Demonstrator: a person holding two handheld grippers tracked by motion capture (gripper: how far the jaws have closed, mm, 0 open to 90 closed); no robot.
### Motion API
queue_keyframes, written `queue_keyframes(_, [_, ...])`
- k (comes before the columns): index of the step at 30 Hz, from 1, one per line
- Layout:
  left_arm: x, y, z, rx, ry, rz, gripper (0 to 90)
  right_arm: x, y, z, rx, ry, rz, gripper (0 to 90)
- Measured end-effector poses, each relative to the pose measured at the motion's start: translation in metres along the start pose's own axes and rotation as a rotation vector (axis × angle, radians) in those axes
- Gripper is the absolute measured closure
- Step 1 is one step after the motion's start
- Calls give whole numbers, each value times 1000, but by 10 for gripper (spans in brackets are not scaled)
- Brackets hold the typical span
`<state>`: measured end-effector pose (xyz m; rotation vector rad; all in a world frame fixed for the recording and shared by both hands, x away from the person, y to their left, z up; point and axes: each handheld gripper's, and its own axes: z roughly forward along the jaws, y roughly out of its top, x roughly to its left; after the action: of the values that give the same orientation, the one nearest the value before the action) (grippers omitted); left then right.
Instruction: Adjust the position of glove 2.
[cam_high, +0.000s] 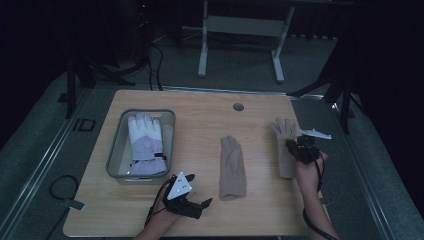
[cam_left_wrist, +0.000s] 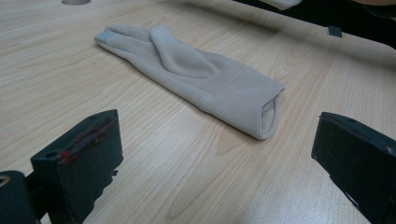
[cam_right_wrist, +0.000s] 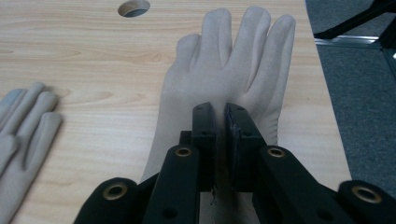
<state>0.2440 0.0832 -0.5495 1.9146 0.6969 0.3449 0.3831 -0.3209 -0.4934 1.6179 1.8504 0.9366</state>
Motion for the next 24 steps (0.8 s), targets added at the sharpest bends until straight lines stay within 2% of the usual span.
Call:
queue_keyframes(3, [0,0,0,-2,-1,3,20,4,-8,-9,4,7,13,829])
queue_keyframes(4, [0,0,0,-4,-2,3,20,6,-12,-12,4,30,10,828])
queue_keyframes(6, [-1,0,0,-3,-2,6,20,9,-20,-17,8,46,6,828])
queue_keyframes(11, [-1,0,2,1,-6,12,20,11,-32,-21,25,45,20,827])
queue_keyframes(12, [-1,0,1,1,-6,13,19,12,-39,-21,35,24,15,827])
queue_keyframes(19, [-1,1,1,-4,-1,11,20,12,-55,-9,88,25,11,819])
queue_keyframes(20, [-1,1,1,-4,-1,12,20,13,-59,-4,107,21,-6,811])
queue_keyframes(24, [-1,1,0,-5,-5,16,19,14,-62,0,119,19,-15,802])
